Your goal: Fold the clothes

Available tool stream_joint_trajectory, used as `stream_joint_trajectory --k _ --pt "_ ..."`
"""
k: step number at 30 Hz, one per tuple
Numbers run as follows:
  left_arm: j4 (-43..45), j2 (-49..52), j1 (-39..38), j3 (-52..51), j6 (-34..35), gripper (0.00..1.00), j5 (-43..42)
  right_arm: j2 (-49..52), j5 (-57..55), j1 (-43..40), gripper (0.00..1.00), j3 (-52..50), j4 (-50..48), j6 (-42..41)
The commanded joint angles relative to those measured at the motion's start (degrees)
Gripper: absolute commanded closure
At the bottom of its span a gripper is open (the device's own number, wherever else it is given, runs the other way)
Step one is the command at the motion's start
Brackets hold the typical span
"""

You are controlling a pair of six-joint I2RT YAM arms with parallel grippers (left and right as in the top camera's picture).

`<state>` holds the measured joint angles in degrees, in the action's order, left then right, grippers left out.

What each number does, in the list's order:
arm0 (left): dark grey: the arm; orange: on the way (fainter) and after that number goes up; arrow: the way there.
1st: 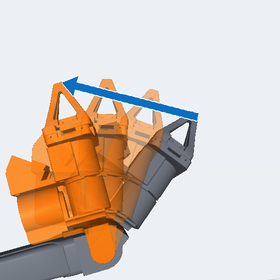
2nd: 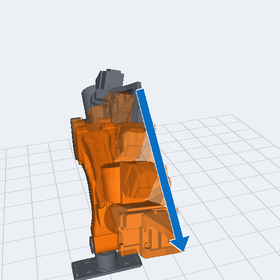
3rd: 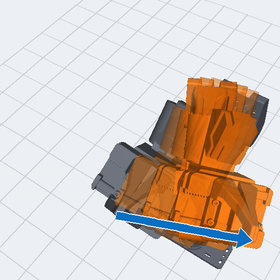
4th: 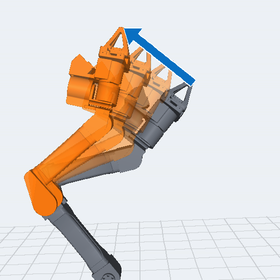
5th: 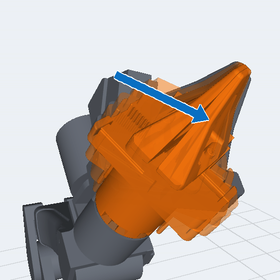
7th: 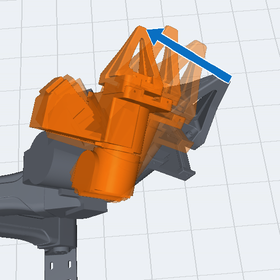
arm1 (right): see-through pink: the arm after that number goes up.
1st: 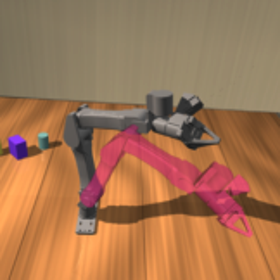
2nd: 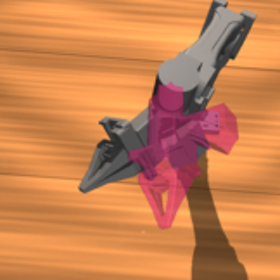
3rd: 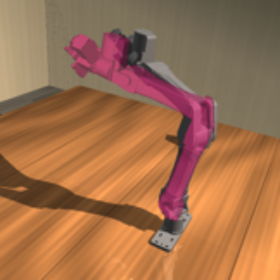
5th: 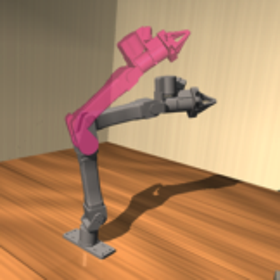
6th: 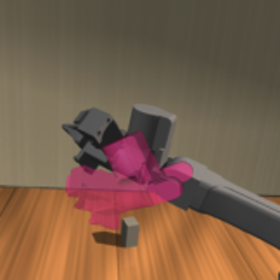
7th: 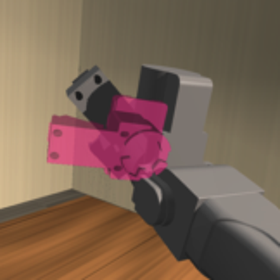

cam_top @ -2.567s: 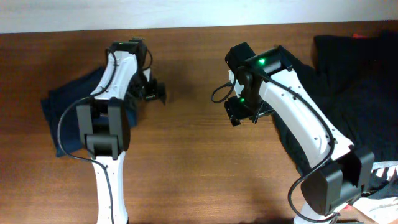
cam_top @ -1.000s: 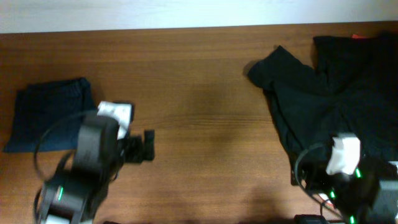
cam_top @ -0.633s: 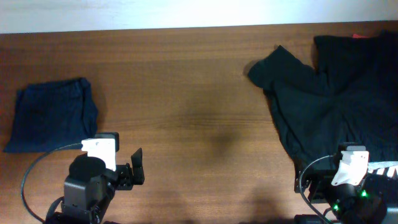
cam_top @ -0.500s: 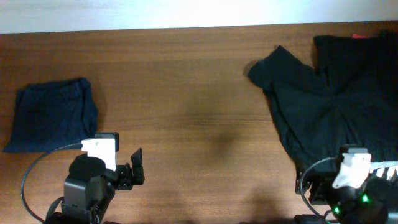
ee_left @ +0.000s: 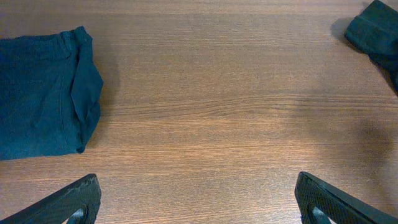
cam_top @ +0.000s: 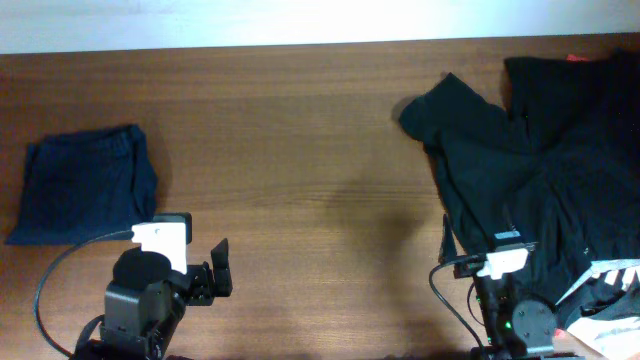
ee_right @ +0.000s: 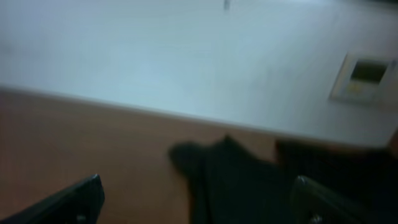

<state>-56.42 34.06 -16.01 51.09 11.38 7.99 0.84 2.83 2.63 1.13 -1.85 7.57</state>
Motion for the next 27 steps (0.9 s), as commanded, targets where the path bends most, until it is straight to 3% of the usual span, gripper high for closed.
stream_joint_trajectory --k 1,19,22,25,27 --pt "-0.04 -0.28 -0.09 -0.24 -0.74 0.01 0.42 -0.63 -1.88 0.35 0.01 -0.81 6.49 0.15" --pt "-0.04 -0.31 0.20 -0.24 -0.74 0.01 0.42 -0.52 -1.86 0.39 0.01 -0.81 6.38 -0.74" --pt "-1.73 -2.40 6.12 -1.44 -0.76 0.01 0.92 -0.52 -1.84 0.39 0.01 -0.81 6.38 -0.74" --pt "4.85 -10.62 11.28 -11.10 -2.25 0.01 -0.28 -0.52 -1.84 0.39 0.01 -0.81 6.38 -0.74" --pt "14.80 -16.94 11.47 -20.61 -5.97 0.01 -2.34 -0.52 -1.86 0.39 0.01 -0.81 6.38 -0.74"
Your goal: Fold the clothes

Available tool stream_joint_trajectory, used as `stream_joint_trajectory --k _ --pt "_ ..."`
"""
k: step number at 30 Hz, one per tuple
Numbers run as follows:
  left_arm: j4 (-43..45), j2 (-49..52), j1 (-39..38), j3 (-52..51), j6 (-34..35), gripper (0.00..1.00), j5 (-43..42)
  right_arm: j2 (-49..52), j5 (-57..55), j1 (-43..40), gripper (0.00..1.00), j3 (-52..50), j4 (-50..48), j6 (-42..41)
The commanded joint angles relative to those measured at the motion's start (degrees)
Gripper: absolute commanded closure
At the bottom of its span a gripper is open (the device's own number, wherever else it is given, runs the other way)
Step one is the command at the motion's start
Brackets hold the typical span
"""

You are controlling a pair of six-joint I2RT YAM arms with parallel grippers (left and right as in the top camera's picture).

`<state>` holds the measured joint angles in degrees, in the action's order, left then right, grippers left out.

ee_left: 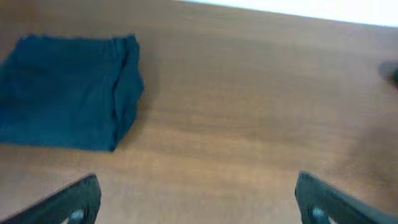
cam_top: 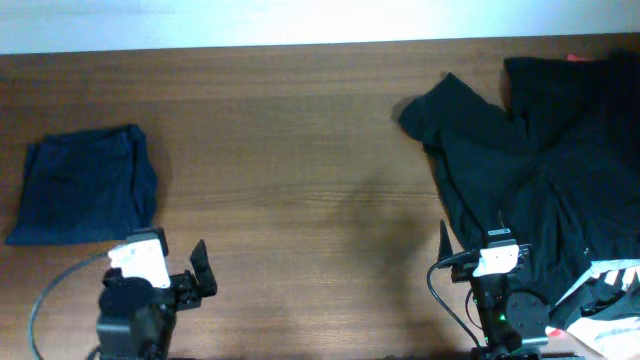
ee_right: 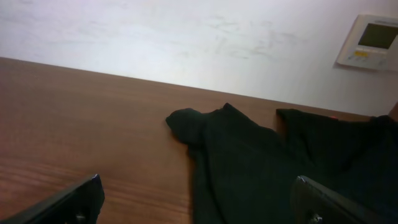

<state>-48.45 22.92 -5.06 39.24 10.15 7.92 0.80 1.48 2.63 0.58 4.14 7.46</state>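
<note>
A folded dark blue garment (cam_top: 85, 186) (ee_left: 65, 117) lies at the table's left side. A crumpled black garment (cam_top: 530, 170) (ee_right: 267, 168) is spread over the right end of the table. My left gripper (cam_top: 195, 272) (ee_left: 196, 208) hovers open near the front edge, below and to the right of the blue garment, with nothing between its fingers. Over the lower edge of the black garment, my right gripper (cam_top: 478, 245) (ee_right: 196, 205) is open and empty too.
The wooden table (cam_top: 300, 150) stretches between the two garments. A white wall with a thermostat panel (ee_right: 372, 41) rises behind the far edge. White printed cloth or paper (cam_top: 605, 285) lies at the front right corner.
My left arm has drawn back toward the front left, so its wrist view now shows the whole blue garment farther off. The right wrist view has gone from blurred to steady.
</note>
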Motion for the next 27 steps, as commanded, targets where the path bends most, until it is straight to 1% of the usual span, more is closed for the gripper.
stream_joint_trajectory --k 1,4,7,8,9,11,27 --pt "13.84 -9.09 0.52 -14.36 -5.14 0.01 -2.58 -0.48 -0.50 0.39 0.01 -0.26 0.39 -0.63" --pt "31.52 -17.25 0.52 -27.41 -5.14 0.01 -2.73 -0.48 -0.48 0.39 0.01 -0.26 0.39 -0.63" --pt "48.02 -21.44 1.29 -37.18 -5.97 0.01 -2.82 -0.48 -0.48 0.39 0.01 -0.26 0.39 -0.63" --pt "47.98 -22.75 1.49 -38.86 -6.12 0.01 -4.17 -0.48 -0.48 0.39 0.01 -0.26 0.39 -0.63" --pt "43.32 -22.64 1.60 -38.66 -6.82 0.01 -4.70 -0.48 -0.48 0.39 0.01 -0.26 0.39 -0.63" --pt "43.67 -22.62 1.60 -38.66 -6.80 0.01 -6.95 -0.48 -0.48 0.39 0.01 -0.26 0.39 -0.63" --pt "43.67 -22.62 1.64 -38.66 -6.80 0.01 -6.88 -0.48 -0.48 0.39 0.01 -0.26 0.39 -0.63"
